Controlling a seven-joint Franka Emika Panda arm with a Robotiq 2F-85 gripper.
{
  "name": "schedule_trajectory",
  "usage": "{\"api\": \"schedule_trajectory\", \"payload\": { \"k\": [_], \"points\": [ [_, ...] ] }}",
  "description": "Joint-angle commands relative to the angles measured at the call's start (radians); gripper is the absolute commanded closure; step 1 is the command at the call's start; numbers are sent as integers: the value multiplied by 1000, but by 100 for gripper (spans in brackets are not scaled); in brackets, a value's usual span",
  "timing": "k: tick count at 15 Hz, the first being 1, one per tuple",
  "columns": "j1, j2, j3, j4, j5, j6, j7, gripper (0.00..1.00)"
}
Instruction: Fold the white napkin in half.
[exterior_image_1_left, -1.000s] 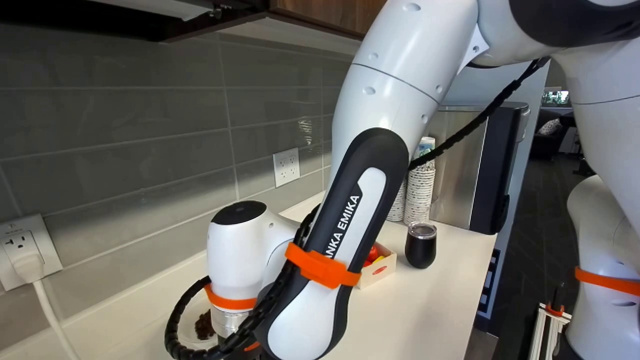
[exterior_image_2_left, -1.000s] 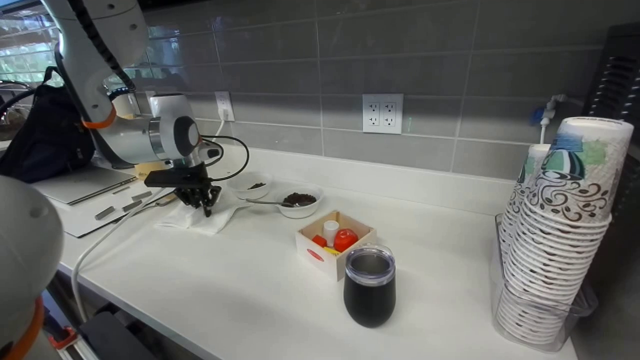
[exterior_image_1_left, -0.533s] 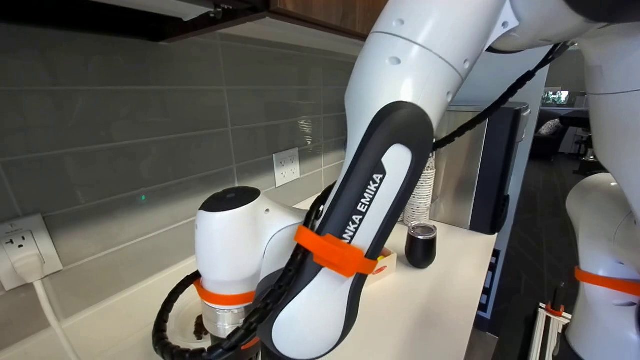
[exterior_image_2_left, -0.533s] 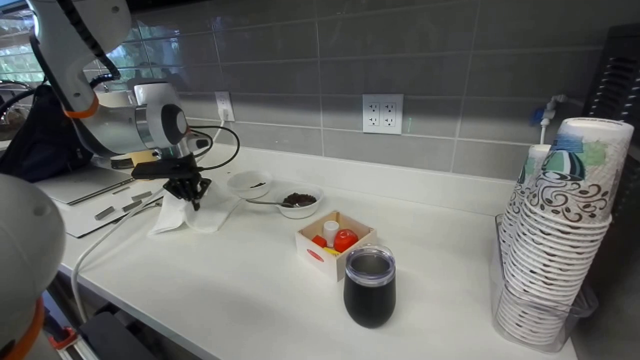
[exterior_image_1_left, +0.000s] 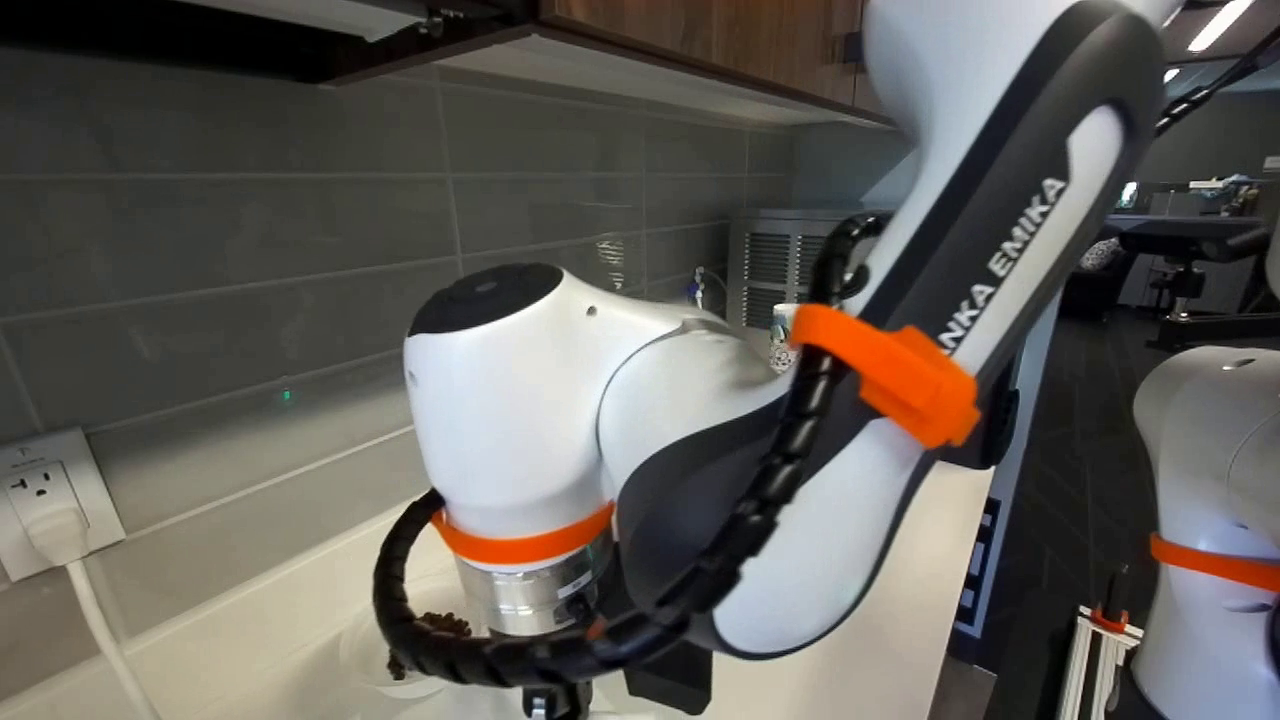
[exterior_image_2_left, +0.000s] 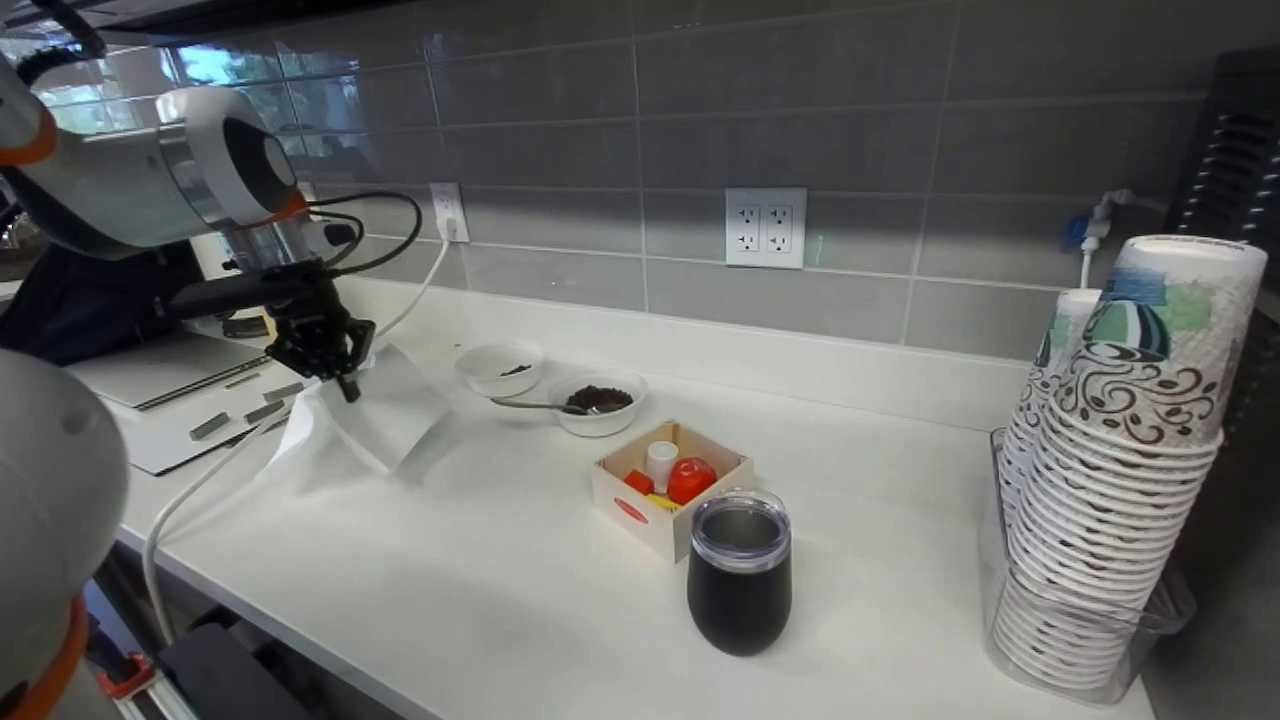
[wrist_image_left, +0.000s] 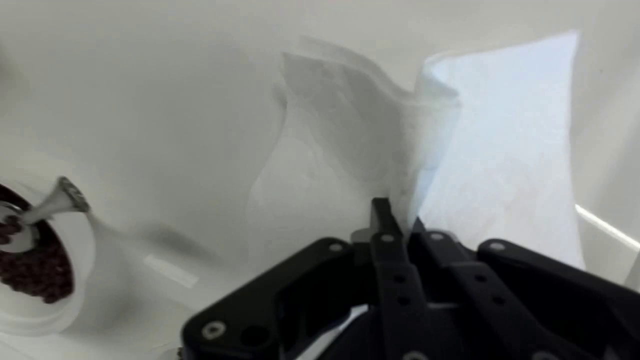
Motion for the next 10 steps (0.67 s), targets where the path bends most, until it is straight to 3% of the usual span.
{"api": "schedule_trajectory", "payload": {
  "k": [1, 6, 10],
  "points": [
    [-65, -175, 68, -112, -130, -119, 182, 99],
    [-147, -264, 151, -172, -229, -296, 365, 99],
    [-189, -249, 197, -183, -326, -448, 497, 99]
  ]
}}
